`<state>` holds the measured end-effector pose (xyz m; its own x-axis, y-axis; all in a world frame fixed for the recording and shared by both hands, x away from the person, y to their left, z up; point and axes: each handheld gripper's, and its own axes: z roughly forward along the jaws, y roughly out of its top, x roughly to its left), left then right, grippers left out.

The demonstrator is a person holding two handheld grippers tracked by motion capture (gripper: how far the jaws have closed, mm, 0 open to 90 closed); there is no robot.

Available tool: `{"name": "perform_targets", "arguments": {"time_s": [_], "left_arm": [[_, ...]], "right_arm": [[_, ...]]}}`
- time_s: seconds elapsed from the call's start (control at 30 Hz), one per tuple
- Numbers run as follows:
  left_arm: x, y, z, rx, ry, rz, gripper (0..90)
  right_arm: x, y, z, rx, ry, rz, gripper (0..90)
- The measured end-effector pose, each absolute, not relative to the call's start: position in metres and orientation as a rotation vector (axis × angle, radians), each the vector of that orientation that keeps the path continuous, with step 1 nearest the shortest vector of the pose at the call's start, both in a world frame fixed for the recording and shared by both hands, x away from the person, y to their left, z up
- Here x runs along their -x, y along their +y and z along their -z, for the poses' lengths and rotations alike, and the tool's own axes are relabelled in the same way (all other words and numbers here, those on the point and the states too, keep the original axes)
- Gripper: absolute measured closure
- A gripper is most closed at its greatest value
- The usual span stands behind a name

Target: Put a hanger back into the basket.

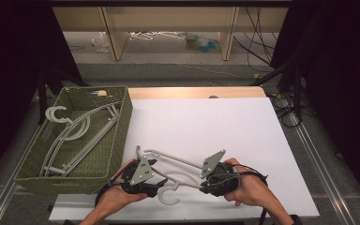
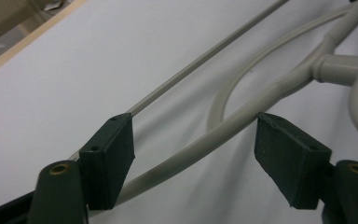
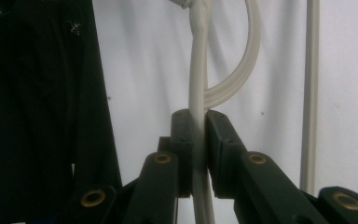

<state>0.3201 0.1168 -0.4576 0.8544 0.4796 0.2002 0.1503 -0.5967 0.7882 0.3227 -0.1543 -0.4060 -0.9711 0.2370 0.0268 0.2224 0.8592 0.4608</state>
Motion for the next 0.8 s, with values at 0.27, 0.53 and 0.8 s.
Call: {"name": "perform_targets", "arguments": {"time_s": [0.27, 0.53, 0.8], "left_arm": [[-0.324, 0.099, 0.463, -2.259, 0.284, -0.502, 43.5], [-0.324, 0.094, 0.454, -2.326, 0.096, -0.477, 68.3], [-0.319, 0.093, 0.440, -2.331, 0.070, -0.474, 74.0]], "right_arm": [[-0.323, -0.156, 0.404, -0.346, 3.012, -0.769, 82.4], [-0.324, -0.159, 0.402, -0.318, 3.008, -0.804, 82.3], [-0.329, -0.170, 0.395, -0.338, 2.980, -0.890, 77.9]]}}
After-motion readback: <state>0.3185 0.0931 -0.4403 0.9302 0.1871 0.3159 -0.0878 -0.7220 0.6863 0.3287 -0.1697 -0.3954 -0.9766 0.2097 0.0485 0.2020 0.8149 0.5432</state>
